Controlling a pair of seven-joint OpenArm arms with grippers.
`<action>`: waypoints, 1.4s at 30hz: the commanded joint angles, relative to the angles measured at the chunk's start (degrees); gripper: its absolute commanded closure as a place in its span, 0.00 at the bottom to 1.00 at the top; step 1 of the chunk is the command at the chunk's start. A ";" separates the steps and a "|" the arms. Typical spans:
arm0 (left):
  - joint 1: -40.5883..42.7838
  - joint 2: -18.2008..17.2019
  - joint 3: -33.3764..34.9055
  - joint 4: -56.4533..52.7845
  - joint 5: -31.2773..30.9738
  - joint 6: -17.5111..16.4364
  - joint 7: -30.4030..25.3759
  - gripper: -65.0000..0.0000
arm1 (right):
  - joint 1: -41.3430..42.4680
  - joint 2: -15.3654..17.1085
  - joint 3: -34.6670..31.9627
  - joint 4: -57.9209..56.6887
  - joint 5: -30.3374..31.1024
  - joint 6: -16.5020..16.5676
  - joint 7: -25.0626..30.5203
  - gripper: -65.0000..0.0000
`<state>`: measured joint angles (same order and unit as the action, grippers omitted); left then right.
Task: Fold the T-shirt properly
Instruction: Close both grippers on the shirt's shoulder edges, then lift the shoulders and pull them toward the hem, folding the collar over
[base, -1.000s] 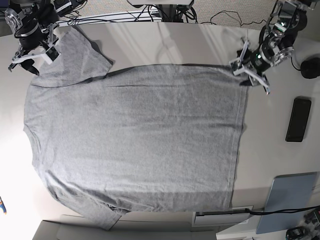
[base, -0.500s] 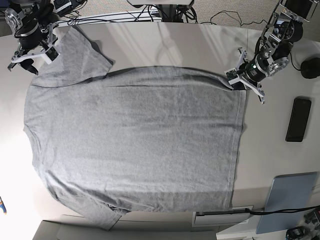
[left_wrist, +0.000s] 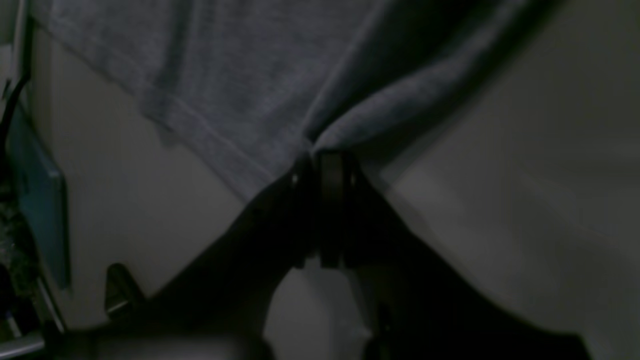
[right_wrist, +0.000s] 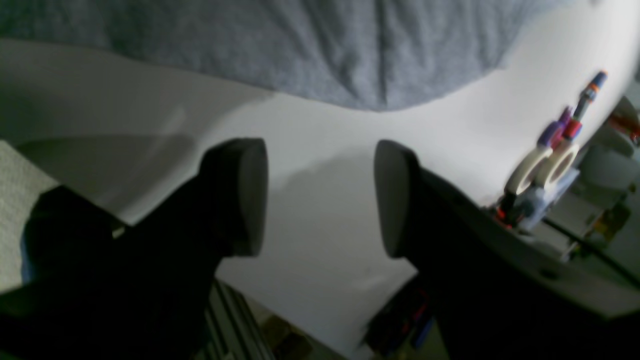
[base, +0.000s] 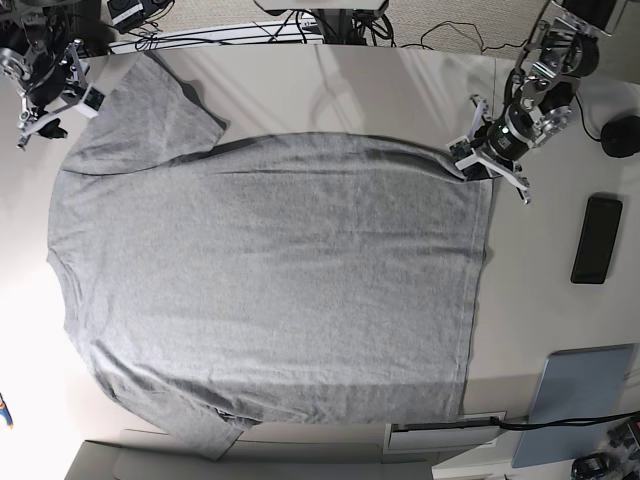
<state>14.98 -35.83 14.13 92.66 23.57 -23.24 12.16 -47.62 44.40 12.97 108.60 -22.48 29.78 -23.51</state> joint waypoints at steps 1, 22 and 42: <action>1.51 0.87 1.11 -1.40 -0.61 -6.32 3.76 1.00 | 0.79 1.53 -0.98 -0.28 -0.85 -0.66 0.00 0.49; 1.51 2.47 1.07 -1.42 2.86 -6.14 7.56 1.00 | 17.33 3.19 -24.30 -9.73 -4.15 -0.85 -1.33 0.51; 5.88 -4.00 0.96 4.39 -6.01 -4.04 16.87 1.00 | 9.70 3.21 -17.90 -1.92 -1.07 -1.70 -9.77 1.00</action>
<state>18.83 -39.27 14.46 98.19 18.92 -21.98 24.16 -37.93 46.48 -5.67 105.89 -23.07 28.47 -32.60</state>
